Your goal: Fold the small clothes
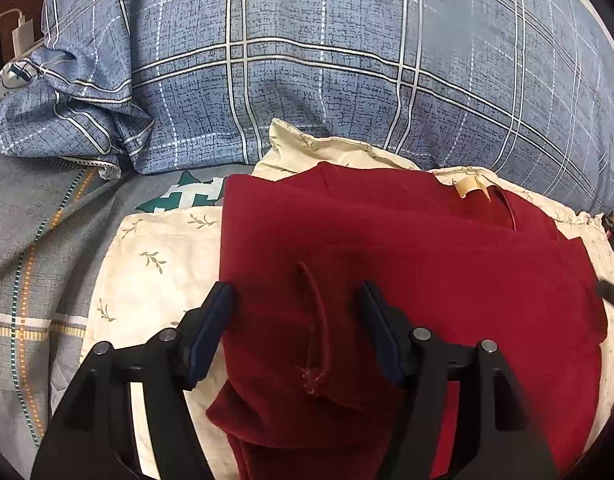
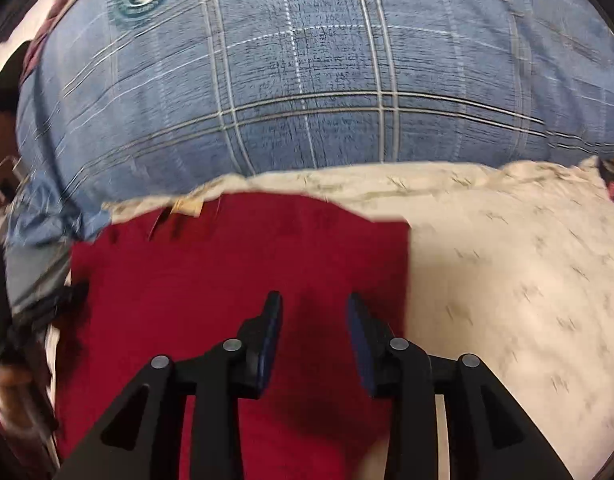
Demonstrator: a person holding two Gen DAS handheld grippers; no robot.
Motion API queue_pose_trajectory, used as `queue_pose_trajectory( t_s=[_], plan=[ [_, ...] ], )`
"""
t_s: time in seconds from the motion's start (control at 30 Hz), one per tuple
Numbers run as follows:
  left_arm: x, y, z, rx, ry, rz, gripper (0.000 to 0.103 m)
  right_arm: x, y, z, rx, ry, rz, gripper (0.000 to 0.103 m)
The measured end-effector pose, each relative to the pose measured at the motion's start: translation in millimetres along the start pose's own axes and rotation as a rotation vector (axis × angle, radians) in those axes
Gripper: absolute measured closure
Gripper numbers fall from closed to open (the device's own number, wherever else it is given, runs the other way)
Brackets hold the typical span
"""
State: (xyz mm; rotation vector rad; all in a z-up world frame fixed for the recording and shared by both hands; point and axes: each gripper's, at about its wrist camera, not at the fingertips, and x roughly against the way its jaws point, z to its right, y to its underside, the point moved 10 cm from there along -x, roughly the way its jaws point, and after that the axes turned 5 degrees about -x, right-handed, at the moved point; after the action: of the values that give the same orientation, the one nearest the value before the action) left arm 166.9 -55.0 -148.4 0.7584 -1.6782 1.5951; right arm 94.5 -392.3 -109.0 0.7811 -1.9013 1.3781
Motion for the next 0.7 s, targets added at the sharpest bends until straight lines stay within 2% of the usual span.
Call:
queue_pose_trajectory(
  t_s=[0.13,0.23,0.37,0.43,0.57,0.63,0.7],
  plan=[
    [4.1,1.2,1.5,0.008,-0.011,0.009,0.038,-8.5,31.7,10.6,0.028,0.051,-0.044,0.067],
    [13.6,4.9,3.1,0.003,-0.012,0.009,0.038,-0.7,29.9,7.1,0.064,0.085,-0.023,0.067],
    [27.6,12.6,2.2,-0.002,-0.013,0.013,0.038,13.4,26.1,0.5,0.038,0.052,-0.001,0.056],
    [33.8,16.9,0.9,0.000,-0.011,0.014,0.038,16.1,30.2,2.7,0.012,0.046,-0.002,0.055],
    [45.7,24.8,-0.4,-0.003,-0.014,0.023,0.038,13.7,33.6,16.0,-0.054,0.050,-0.003,0.039],
    [49.8,27.5,-1.4,-0.006,-0.018,0.026,0.038,10.1,35.5,23.5,-0.101,0.024,-0.014,0.038],
    [54.0,30.9,-1.9,-0.008,-0.020,0.024,0.038,-0.7,42.6,27.4,-0.142,-0.007,-0.051,0.046]
  ],
)
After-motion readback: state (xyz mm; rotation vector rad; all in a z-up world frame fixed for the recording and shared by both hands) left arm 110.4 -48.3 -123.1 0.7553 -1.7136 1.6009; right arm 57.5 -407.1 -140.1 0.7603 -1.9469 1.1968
